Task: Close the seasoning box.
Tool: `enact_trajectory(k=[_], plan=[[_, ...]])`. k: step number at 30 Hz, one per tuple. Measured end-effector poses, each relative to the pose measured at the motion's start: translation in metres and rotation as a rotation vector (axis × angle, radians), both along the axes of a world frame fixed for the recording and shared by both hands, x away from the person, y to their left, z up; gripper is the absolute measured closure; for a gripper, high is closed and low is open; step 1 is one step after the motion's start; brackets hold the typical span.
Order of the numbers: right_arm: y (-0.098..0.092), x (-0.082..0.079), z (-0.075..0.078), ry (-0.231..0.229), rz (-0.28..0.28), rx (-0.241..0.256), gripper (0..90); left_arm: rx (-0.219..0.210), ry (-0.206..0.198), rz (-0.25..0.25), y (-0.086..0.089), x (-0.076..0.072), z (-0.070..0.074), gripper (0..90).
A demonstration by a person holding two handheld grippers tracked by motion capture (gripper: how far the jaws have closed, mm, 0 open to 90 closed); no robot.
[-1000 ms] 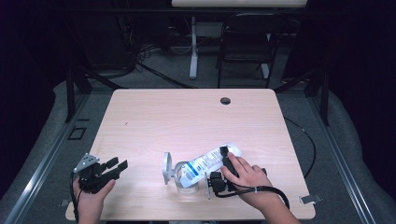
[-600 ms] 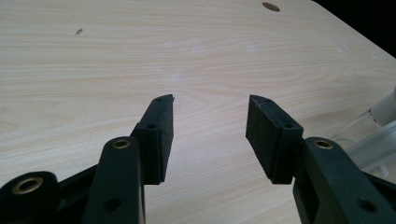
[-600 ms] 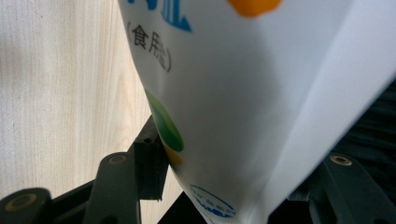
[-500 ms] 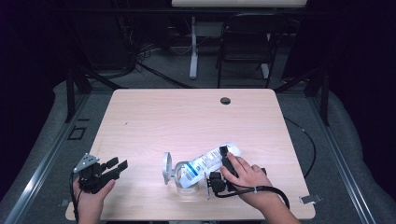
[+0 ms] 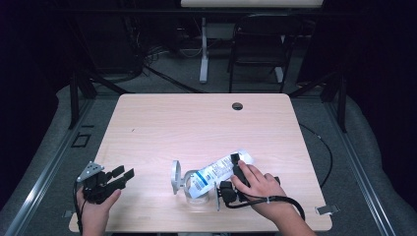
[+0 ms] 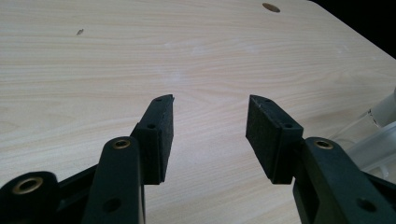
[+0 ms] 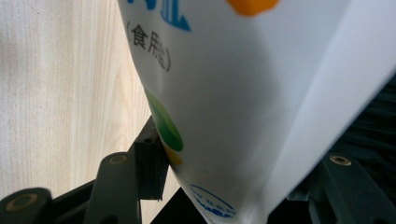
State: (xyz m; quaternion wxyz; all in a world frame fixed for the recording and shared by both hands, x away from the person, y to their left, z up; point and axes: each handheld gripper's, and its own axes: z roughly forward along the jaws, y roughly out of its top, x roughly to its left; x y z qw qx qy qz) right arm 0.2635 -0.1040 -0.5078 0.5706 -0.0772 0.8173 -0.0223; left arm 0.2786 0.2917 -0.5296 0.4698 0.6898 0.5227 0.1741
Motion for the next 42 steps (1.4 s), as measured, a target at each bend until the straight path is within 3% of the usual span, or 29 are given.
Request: enact_trajectory(k=[4,42], plan=[[0.0009,-0.0009,0.0015,-0.010,-0.003,-0.023,45.6,0.002,0.003,0.000,0.0003,0.0001,-0.0001,52.0],[0.0031,0.0010,0.0015,-0.025,0.004,-0.043,46.1,0.001,0.003,0.003,0.0008,0.0001,-0.0004,52.0]])
